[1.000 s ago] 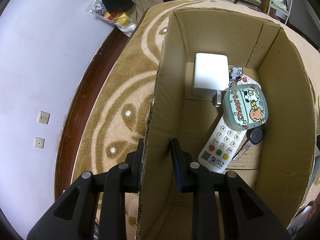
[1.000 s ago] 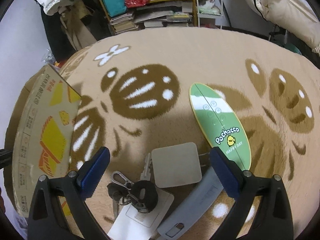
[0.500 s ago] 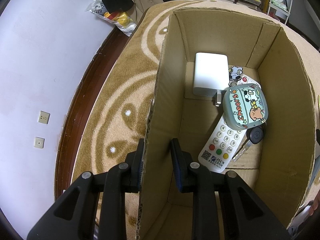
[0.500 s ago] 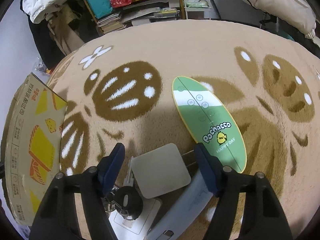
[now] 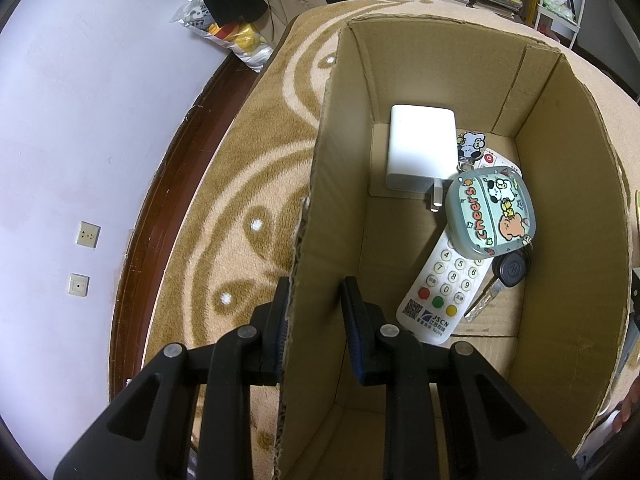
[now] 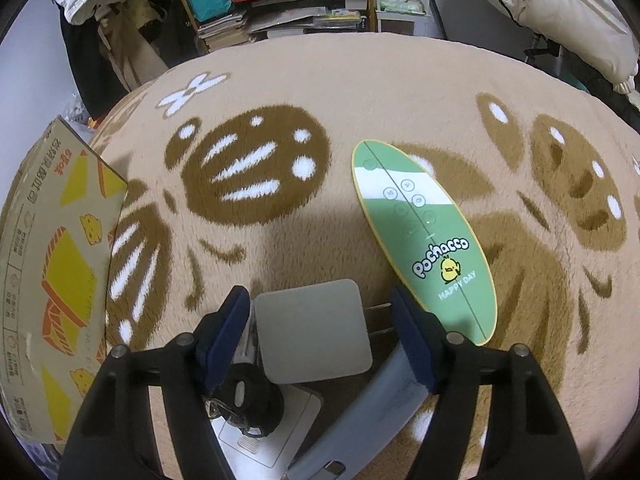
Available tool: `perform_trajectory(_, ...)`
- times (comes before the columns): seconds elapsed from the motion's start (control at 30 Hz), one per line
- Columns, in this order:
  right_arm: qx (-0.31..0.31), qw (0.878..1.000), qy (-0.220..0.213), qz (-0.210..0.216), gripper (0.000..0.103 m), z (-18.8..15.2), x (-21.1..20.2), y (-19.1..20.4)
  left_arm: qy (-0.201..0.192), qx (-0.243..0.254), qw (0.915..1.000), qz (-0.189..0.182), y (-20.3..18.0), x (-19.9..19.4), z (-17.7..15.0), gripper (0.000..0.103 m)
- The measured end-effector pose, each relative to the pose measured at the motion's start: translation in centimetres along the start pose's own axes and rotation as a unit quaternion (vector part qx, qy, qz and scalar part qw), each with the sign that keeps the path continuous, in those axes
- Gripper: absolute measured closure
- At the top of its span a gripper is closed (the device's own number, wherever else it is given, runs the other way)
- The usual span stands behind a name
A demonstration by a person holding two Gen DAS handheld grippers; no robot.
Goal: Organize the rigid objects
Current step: 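Return the right tool to the items and grasp the white square charger, then carry the white square charger into the box with the right tool and release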
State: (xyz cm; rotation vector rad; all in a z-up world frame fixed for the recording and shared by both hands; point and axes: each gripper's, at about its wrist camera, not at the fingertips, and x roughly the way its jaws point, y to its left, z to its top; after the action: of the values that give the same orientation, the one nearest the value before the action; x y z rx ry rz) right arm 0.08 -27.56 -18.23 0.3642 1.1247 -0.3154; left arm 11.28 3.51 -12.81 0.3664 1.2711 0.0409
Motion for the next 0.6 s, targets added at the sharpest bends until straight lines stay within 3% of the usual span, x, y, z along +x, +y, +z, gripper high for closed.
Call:
perform_trajectory(0.1, 0.007, 1.0, 0.001, -0.003, 0.033, -0.2, 0.1, 0.0, 0.0, -0.001, 1.0, 0.0, -0.1, 0.0, 0.0, 0.08)
perform_trajectory(0.6, 0.008, 0.999, -0.037, 0.014, 0.033, 0.1, -1.3, 0.6, 0.0, 0.0, 1.0, 0.0, -0.2, 0.1, 0.0, 0.08)
